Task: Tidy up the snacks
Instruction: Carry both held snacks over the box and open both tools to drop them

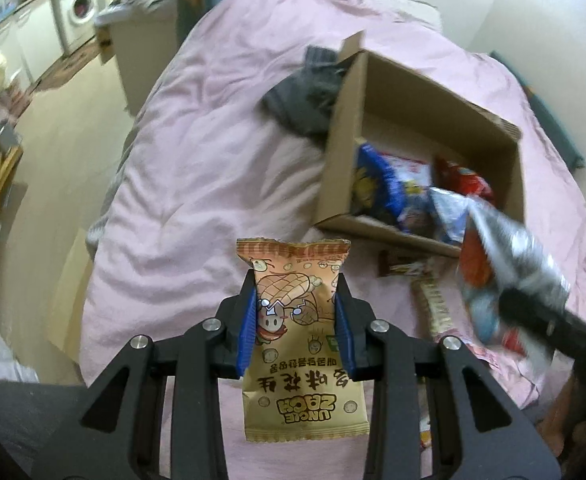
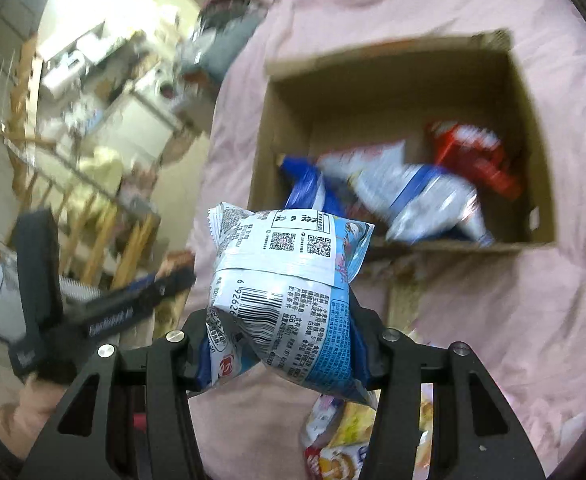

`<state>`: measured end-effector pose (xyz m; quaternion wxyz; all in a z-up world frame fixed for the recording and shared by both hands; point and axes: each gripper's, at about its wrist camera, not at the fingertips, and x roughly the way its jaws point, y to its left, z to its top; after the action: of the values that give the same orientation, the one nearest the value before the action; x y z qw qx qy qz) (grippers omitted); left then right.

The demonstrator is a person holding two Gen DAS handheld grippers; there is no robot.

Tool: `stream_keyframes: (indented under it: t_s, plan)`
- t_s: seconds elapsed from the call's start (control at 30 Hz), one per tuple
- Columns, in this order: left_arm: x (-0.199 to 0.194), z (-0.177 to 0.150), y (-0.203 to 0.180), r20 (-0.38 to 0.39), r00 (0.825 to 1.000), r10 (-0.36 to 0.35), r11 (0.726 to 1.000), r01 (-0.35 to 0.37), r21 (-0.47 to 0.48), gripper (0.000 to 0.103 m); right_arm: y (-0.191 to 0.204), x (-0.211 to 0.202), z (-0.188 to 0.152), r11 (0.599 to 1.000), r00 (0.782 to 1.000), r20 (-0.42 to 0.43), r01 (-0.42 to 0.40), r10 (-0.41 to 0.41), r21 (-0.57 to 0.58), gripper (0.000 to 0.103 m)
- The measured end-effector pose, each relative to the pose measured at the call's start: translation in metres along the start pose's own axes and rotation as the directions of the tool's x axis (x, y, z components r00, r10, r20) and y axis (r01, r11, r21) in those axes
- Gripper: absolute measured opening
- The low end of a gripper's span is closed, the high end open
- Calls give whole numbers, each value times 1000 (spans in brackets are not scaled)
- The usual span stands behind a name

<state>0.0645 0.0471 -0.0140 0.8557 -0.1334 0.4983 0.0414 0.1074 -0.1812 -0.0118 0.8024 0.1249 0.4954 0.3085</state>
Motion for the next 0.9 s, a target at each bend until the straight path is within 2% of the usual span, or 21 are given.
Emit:
stream_keyframes:
  t_s: [0.13,0.23,0.37,0.5,0.67,0.83,0.9]
  plan:
    - [-8,8,-17,33,999,6,998,-8,69,30,-15,-18,10,999,996,84,3,-7,52,54]
    - [-9,17,-24,35,999,0,996,-3,84,30,-23,-30,18,997,990,141,10,-22,80,54]
    - [-12,34,-37,53,999,2,993,-8,119,30,-31,-37,33,995,979,197,27,-47,100,54]
    - [-14,53,-54,79,997,-4,987,-9,158,30,-45,-40,50,991,975,218,25,-55,135,54]
    - [-2,81,-75,87,996,-24,981,6,193,30,-61,-24,77,991,981,183,43,-66,128,54]
    - [26,106,-95,75,997,-26,975,8,222,30,-74,10,102,988,991,132,-17,-3,153,54]
    - [37,112,-102,78,997,-18,971,-2,239,30,-80,24,107,986,995,100,-15,-2,168,54]
